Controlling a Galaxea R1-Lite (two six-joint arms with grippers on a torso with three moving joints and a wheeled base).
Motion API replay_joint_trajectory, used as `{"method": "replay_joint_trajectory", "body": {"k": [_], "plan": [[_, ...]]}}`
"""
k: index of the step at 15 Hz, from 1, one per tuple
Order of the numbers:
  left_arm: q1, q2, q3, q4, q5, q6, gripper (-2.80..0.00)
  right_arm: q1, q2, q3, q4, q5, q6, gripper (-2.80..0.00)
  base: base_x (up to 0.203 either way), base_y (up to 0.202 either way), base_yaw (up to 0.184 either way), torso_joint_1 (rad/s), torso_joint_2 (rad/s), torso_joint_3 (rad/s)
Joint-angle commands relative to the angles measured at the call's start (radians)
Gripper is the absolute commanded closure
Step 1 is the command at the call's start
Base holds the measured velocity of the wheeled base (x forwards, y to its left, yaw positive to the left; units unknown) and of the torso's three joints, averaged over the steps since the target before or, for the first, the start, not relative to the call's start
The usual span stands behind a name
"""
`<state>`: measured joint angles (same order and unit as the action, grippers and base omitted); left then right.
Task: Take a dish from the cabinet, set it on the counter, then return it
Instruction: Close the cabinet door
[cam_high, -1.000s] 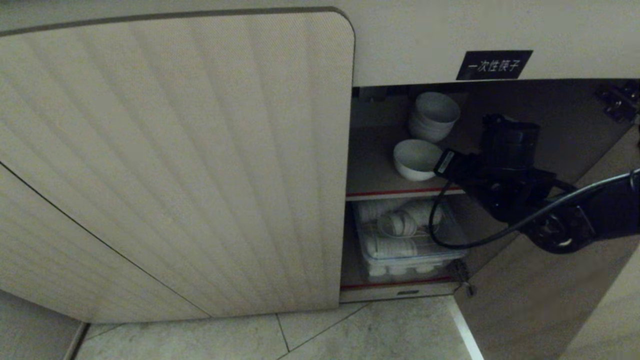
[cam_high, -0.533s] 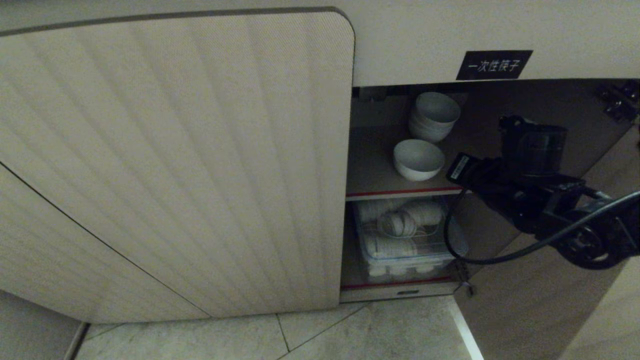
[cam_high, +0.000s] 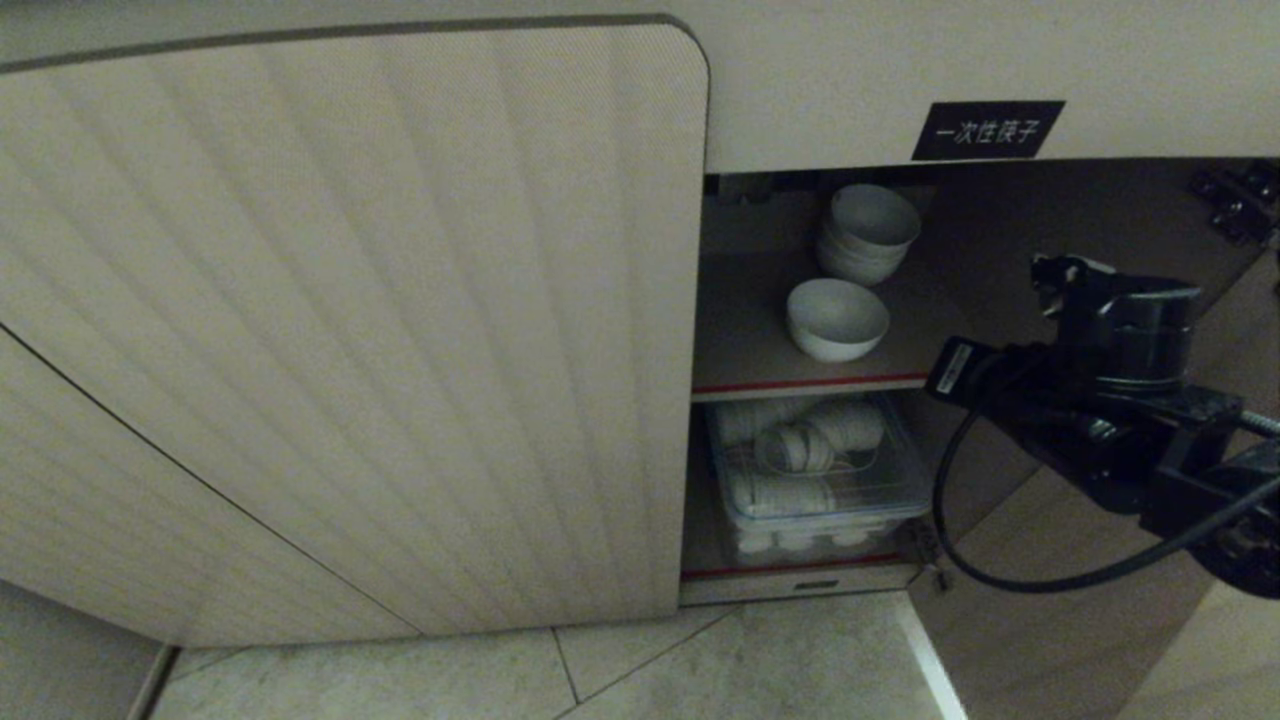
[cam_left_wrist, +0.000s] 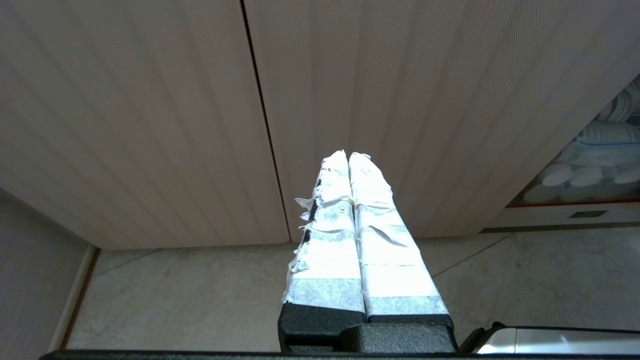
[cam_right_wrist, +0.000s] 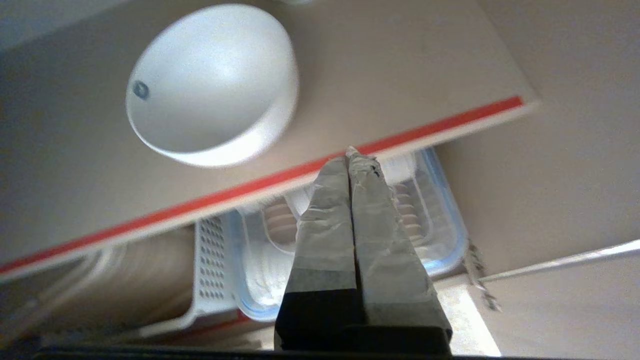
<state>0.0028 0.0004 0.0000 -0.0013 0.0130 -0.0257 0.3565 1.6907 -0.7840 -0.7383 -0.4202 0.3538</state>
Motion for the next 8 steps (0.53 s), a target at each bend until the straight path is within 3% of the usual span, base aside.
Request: {"method": "replay_joint_trajectory", "body": {"k": [1,8], "plan": [[0.000,0.000,0.000,0.000,0.001,0.000,0.00,-0.002,-0.031,0.033,-0.004,0.003,-0.002,0.00,0.000,0.000,0.000,0.000,0.00,0.000],[0.000,0.000,0.000,0.000,0.001,0.000,0.00,-0.031,-0.068,0.121,-0.007,0.035,-0.055,0.00,0.000,0.000,0.000,0.000,0.00,0.000]]}}
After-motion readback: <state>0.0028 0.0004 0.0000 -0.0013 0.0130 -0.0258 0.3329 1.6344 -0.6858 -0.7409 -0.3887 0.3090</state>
